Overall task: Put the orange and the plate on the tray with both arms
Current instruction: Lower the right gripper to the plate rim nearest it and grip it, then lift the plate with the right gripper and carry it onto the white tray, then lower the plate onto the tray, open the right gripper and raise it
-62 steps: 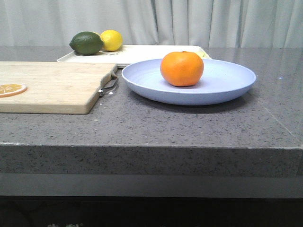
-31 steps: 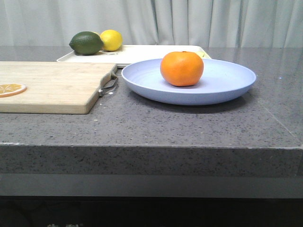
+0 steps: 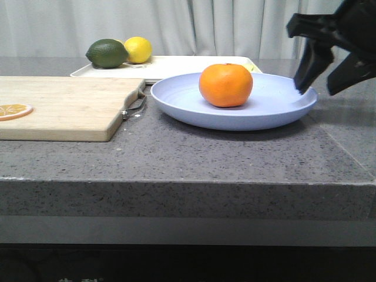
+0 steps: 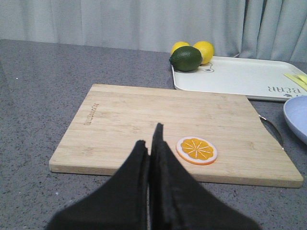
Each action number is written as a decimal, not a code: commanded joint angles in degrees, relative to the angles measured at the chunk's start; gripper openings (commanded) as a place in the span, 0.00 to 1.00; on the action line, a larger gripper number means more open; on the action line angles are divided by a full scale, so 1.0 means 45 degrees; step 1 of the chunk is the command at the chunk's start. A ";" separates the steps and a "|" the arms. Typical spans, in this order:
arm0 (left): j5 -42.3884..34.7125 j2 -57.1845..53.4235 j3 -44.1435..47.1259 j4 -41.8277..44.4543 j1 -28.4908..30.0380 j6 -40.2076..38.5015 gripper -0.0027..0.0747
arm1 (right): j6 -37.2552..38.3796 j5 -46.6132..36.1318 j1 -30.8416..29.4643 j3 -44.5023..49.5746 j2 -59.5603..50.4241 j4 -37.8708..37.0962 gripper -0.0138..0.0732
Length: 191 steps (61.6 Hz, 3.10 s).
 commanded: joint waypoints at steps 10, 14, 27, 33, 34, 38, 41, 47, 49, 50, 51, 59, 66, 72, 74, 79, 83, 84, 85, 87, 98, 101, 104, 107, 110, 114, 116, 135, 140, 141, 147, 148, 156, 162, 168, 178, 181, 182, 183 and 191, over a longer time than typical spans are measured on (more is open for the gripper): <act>-0.1101 0.0132 -0.0339 0.0064 0.0050 0.0003 0.01 | -0.0090 0.0557 0.0002 -0.1483 0.0603 0.0880 0.57; -0.1101 0.0132 -0.0339 0.0064 0.0050 0.0003 0.01 | -0.0090 0.0654 0.0002 -0.1588 0.0745 0.1032 0.51; -0.1101 0.0132 -0.0339 0.0064 0.0050 0.0003 0.01 | -0.0090 0.0643 0.0002 -0.1588 0.0807 0.1207 0.26; -0.1101 0.0132 -0.0339 0.0064 0.0050 0.0003 0.01 | -0.0090 0.0744 -0.0010 -0.1588 0.0807 0.1207 0.15; -0.1101 0.0132 -0.0339 0.0064 0.0050 0.0003 0.01 | -0.0090 0.0766 -0.0010 -0.1588 0.0807 0.1207 0.13; -0.1101 0.0132 -0.0339 0.0064 0.0050 0.0003 0.01 | -0.0090 0.0889 -0.0010 -0.1604 0.0807 0.1220 0.08; -0.1101 0.0132 -0.0339 0.0064 0.0050 0.0003 0.01 | -0.0090 0.1070 -0.0010 -0.1662 0.0807 0.1221 0.08; -0.1101 0.0132 -0.0339 0.0064 0.0050 0.0003 0.01 | -0.0077 0.1477 -0.0010 -0.1979 0.0807 0.1314 0.08; -0.1101 0.0132 -0.0339 0.0064 0.0050 0.0003 0.01 | -0.0077 0.1689 -0.0040 -0.2114 0.0807 0.1386 0.08; -0.1101 0.0132 -0.0339 0.0064 0.0050 0.0003 0.01 | -0.0077 0.1764 -0.0054 -0.2190 0.0807 0.1457 0.08; -0.1101 0.0132 -0.0339 0.0064 0.0050 0.0003 0.01 | -0.0077 0.1860 -0.0054 -0.2276 0.0807 0.1579 0.08; -0.1101 0.0132 -0.0339 0.0064 0.0050 0.0003 0.01 | -0.0077 0.2719 -0.0310 -0.3381 0.1081 0.2346 0.08; -0.1101 0.0132 -0.0339 0.0064 0.0050 0.0003 0.01 | -0.0077 0.3588 -0.0444 -0.4815 0.1616 0.2659 0.08; -0.1101 0.0132 -0.0339 0.0064 0.0050 0.0003 0.01 | -0.0077 0.4329 -0.0460 -0.6242 0.2278 0.3038 0.08; -0.1101 0.0132 -0.0339 0.0064 0.0050 0.0003 0.01 | -0.0077 0.4482 -0.0460 -0.6833 0.2581 0.3230 0.08; -0.1101 0.0132 -0.0339 0.0064 0.0050 0.0003 0.01 | -0.0045 0.4877 -0.0460 -0.8103 0.3274 0.3862 0.08; -0.1101 0.0132 -0.0339 0.0064 0.0050 0.0003 0.01 | 0.0159 0.5070 -0.0460 -0.9473 0.4049 0.4281 0.09; -0.1101 0.0132 -0.0339 0.0064 0.0050 0.0003 0.01 | 0.0159 0.5109 -0.0460 -0.9759 0.4215 0.4364 0.09; -0.1101 0.0132 -0.0339 0.0064 0.0050 0.0003 0.01 | 0.0159 0.5161 -0.0460 -1.0048 0.4383 0.4439 0.09; -0.1101 0.0132 -0.0339 0.0064 0.0050 0.0003 0.01 | 0.0353 0.5228 -0.0460 -1.0638 0.4729 0.4569 0.09; -0.1101 0.0132 -0.0339 0.0064 0.0050 0.0003 0.01 | 0.1750 0.5621 -0.0460 -1.4475 0.7094 0.4629 0.09; -0.1101 0.0132 -0.0339 0.0064 0.0050 0.0003 0.01 | 0.2124 0.5701 -0.0460 -1.5516 0.7749 0.4629 0.09; -0.1101 0.0132 -0.0339 0.0064 0.0050 0.0003 0.01 | 0.2445 0.5727 -0.0460 -1.6472 0.8368 0.4629 0.09; -0.1101 0.0132 -0.0339 0.0064 0.0050 0.0003 0.01 | 0.2735 0.5743 -0.0460 -1.7235 0.8861 0.4629 0.09; -0.1101 0.0132 -0.0339 0.0064 0.0050 0.0003 0.01 | 0.3086 0.5743 -0.0460 -1.8011 0.9390 0.4629 0.09; -0.1101 0.0132 -0.0339 0.0064 0.0050 0.0003 0.01 | 0.3479 0.5674 -0.0460 -1.8840 1.0003 0.4629 0.09; -0.1101 0.0132 -0.0339 0.0064 0.0050 0.0003 0.01 | 0.3615 0.5575 -0.0460 -1.9121 1.0233 0.4629 0.09; -0.1101 0.0132 -0.0339 0.0064 0.0050 0.0003 0.01 | 0.4090 0.4037 -0.0460 -1.9822 1.1387 0.4611 0.09; -0.1101 0.0132 -0.0339 0.0064 0.0050 0.0003 0.01 | 0.4090 0.3814 -0.0460 -1.9822 1.1446 0.4611 0.09; -0.1101 0.0132 -0.0339 0.0064 0.0050 0.0003 0.01 | 0.4090 0.3764 -0.0460 -1.9822 1.1457 0.4611 0.09; -0.1101 0.0132 -0.0339 0.0064 0.0050 0.0003 0.01 | 0.4090 0.3635 -0.0460 -1.9822 1.1526 0.4611 0.09; -0.1101 0.0132 -0.0339 0.0064 0.0050 0.0003 0.01 | 0.4090 0.3635 -0.0460 -1.9822 1.1537 0.4611 0.09; -0.1101 0.0132 -0.0339 0.0064 0.0050 0.0003 0.01 | 0.4090 0.3941 -0.0460 -1.9822 1.1681 0.4611 0.09; -0.1101 0.0132 -0.0339 0.0064 0.0050 0.0003 0.01 | 0.4090 0.4061 -0.0460 -1.9822 1.1793 0.4611 0.09; -0.1101 0.0132 -0.0339 0.0064 0.0050 0.0003 0.01 | 0.4090 0.4105 -0.0460 -1.9822 1.1832 0.4602 0.09; -0.1101 0.0132 -0.0339 0.0064 0.0050 0.0003 0.01 | 0.4090 0.4133 -0.0460 -1.9822 1.1832 0.4602 0.18; -0.1101 0.0132 -0.0339 0.0064 0.0050 0.0003 0.01 | 0.4090 0.4121 -0.0460 -1.9822 1.1832 0.4602 0.24; -0.1101 0.0132 -0.0339 0.0064 0.0050 0.0003 0.01 | 0.4090 0.4107 -0.0460 -1.9822 1.1832 0.4602 0.26; -0.1101 0.0132 -0.0339 0.0064 0.0050 0.0003 0.01 | 0.4090 0.4107 -0.0460 -1.9822 1.1832 0.4602 0.28; -0.1101 0.0132 -0.0339 0.0064 0.0050 0.0003 0.01 | 0.4090 0.4011 -0.0460 -1.9822 1.1832 0.4602 0.38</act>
